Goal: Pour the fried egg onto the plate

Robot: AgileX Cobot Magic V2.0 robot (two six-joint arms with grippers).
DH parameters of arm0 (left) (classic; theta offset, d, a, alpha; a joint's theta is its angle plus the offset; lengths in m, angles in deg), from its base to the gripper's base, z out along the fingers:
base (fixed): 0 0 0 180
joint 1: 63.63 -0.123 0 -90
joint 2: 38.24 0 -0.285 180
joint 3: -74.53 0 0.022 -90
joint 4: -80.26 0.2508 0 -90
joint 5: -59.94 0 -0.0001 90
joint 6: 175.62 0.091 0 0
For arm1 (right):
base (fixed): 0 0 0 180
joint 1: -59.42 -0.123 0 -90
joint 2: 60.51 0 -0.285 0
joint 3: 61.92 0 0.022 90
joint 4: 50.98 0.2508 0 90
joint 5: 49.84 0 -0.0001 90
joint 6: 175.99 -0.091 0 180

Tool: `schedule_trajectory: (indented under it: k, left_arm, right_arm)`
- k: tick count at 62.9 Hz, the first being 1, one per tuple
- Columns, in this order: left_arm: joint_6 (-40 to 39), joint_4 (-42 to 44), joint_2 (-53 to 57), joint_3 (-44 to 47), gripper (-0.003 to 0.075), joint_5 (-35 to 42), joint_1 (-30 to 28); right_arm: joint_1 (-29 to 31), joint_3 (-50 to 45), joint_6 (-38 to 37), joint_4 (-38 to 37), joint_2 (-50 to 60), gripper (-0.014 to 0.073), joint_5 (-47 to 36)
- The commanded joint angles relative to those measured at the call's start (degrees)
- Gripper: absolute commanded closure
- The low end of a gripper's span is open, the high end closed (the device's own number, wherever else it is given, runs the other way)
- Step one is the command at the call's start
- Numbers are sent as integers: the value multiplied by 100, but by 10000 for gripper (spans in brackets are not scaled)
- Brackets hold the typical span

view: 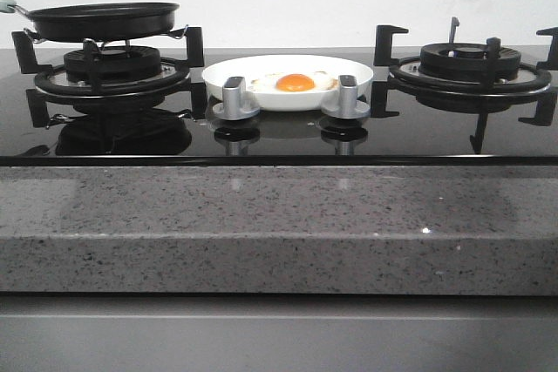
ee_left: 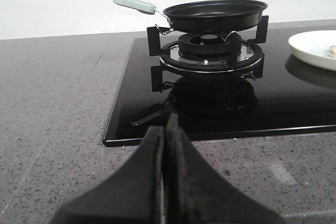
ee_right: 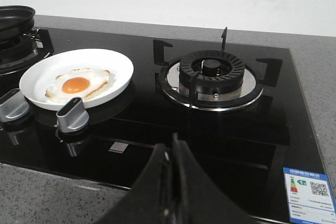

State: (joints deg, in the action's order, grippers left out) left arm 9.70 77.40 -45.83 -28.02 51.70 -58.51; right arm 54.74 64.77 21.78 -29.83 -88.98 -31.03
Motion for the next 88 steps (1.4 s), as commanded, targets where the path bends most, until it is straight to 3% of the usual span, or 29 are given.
schedule_trajectory:
  k: [1,12,23,30,42,88]
  left_arm:
    - [-48,-53,91,30,741,515,-3]
    - [-48,-53,91,30,741,515,-3]
    - [-48,-53,91,30,741,515,-3]
    - [-48,-53,91,30,741,515,-3]
    - [-48,-53,91,30,741,515,-3]
    - [-48,-53,91,30,741,515,-3]
  right_arm:
    - [4,150,70,54,-43,712,-437]
    - [28,-154,-15,-214,49,712,-832]
    - [289,-1087,-1543,-1478,731,712,-1388]
    - [480,-1769,-2149,-1690,1271,712,-1417]
    - [541,-2523,-2176,-1719,2243,712,-1297]
    - [541,-2514,-2176,-1712,2224,712,-1369]
